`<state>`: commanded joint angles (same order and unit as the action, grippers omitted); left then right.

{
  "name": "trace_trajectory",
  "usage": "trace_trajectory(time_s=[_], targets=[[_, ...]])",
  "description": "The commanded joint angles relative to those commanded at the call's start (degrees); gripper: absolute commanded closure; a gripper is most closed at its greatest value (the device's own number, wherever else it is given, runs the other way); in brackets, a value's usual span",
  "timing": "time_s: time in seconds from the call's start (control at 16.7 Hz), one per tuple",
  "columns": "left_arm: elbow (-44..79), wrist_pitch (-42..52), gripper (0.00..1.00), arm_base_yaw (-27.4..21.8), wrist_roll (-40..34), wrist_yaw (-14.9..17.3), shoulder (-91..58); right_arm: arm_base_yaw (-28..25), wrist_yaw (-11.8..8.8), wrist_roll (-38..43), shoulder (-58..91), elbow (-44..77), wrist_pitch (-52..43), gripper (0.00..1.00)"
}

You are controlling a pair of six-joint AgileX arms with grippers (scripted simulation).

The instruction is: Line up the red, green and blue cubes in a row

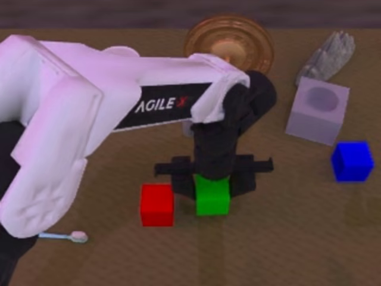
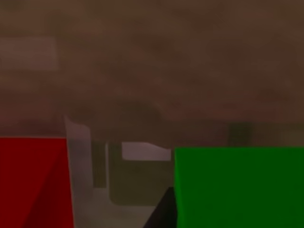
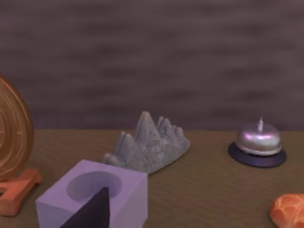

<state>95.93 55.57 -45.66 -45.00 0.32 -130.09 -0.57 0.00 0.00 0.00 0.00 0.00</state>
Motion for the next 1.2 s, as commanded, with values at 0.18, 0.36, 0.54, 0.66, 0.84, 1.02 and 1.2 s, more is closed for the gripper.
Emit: trace_trajectory(time_s=[0.18, 0.36, 0.54, 0.66, 0.84, 1.02, 1.2], targets=[[0.0, 0.0, 0.85, 0.0, 0.0, 0.0, 0.0, 0.0, 0.0, 0.0, 0.0, 0.0, 0.0, 0.00], [0.0, 0.0, 0.62, 0.0, 0.0, 0.0, 0.0, 0.0, 0.0, 0.0, 0.0, 0.0, 0.0, 0.00], [0.0, 0.0, 0.40, 0.0, 0.0, 0.0, 0.0, 0.0, 0.0, 0.0, 0.0, 0.0, 0.0, 0.00], [0.0, 0.0, 0.25, 0.0, 0.0, 0.0, 0.0, 0.0, 0.0, 0.0, 0.0, 0.0, 0.0, 0.00], [0.0, 0.0, 0.02, 0.0, 0.0, 0.0, 0.0, 0.0, 0.0, 0.0, 0.0, 0.0, 0.0, 0.00], [0.0, 0.0, 0.00, 0.0, 0.0, 0.0, 0.0, 0.0, 0.0, 0.0, 0.0, 0.0, 0.0, 0.00], [0.0, 0.0, 0.00, 0.0, 0.0, 0.0, 0.0, 0.0, 0.0, 0.0, 0.0, 0.0, 0.0, 0.00]])
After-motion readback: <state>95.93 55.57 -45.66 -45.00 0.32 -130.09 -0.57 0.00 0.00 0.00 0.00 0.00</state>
